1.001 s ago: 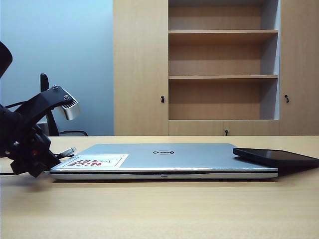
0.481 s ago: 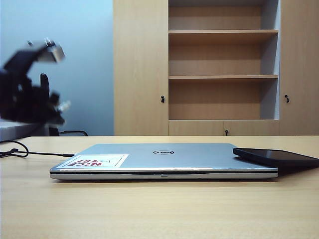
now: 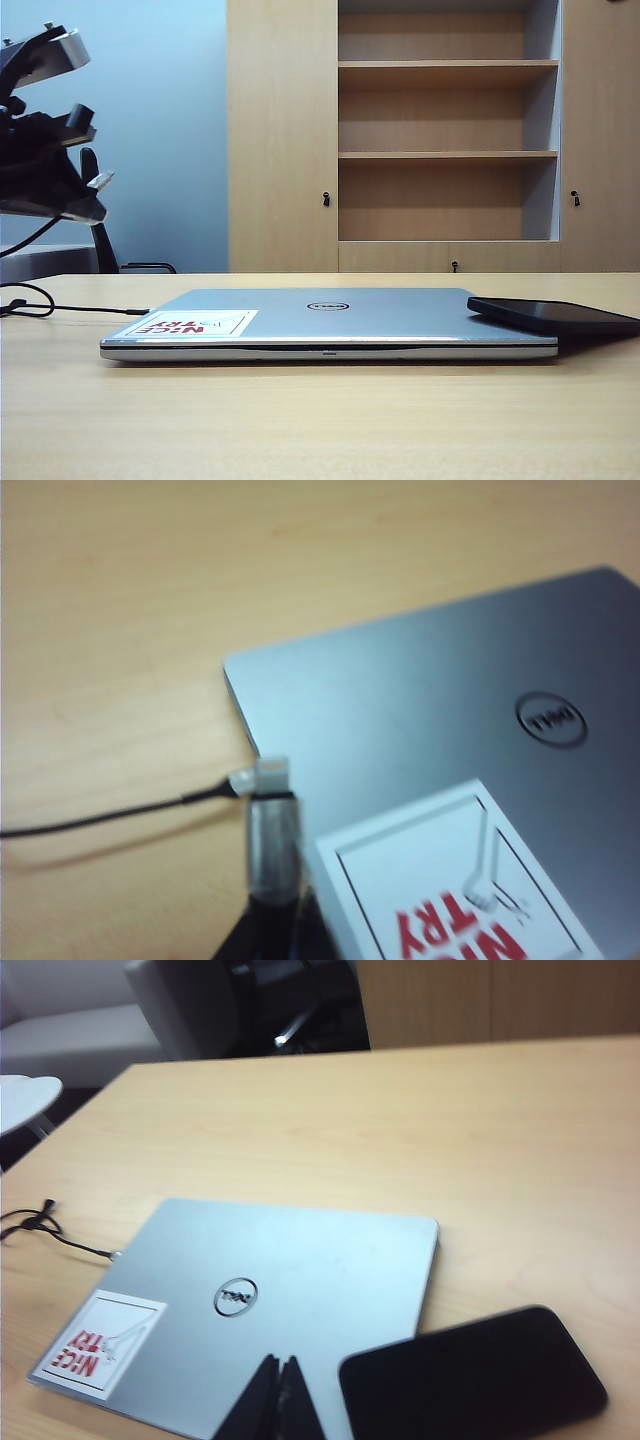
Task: Pick up the charging cable and the phone, plug the charging cable into the charging port on the phone, and finally place them back on the table.
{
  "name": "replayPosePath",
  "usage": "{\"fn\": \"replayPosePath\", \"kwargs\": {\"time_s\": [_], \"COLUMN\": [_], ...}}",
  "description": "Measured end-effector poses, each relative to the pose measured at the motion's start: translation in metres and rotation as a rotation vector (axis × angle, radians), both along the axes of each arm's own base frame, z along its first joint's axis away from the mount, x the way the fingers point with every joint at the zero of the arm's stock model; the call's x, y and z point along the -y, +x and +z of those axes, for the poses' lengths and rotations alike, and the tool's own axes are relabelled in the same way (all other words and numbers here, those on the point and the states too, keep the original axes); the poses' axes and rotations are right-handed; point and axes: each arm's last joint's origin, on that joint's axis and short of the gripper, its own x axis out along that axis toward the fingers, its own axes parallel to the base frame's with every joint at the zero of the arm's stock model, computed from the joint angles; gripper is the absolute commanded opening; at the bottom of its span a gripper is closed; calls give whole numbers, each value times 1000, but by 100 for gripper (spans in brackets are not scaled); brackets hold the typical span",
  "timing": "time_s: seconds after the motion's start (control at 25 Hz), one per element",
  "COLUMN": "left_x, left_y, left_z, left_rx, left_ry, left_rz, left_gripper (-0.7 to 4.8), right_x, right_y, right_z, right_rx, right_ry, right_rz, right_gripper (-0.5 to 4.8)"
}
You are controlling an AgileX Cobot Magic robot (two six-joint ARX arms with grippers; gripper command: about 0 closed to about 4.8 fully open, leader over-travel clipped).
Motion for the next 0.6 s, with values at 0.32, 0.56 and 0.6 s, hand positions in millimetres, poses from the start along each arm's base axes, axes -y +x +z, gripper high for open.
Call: {"fn": "replayPosePath", "kwargs": {"time_s": [0.32, 0.56, 0.6], "left_x": [39, 50, 52], "left_y": [-23, -30, -31], "left_z": [0, 0, 0], "left_rx": [-24, -25, -25], "left_ry": [9, 11, 12], "left_rz": [-224, -289, -299], "left_gripper": [-6, -6, -6], "right_x": [18, 27, 28], "right_y": [19, 33, 34], "right_z": [-26, -51, -55], "right_rx": [-192, -325, -348], "right_ry": [123, 218, 234], "right_rz": [-33, -16, -22], "right_gripper": [-1, -1, -1]}}
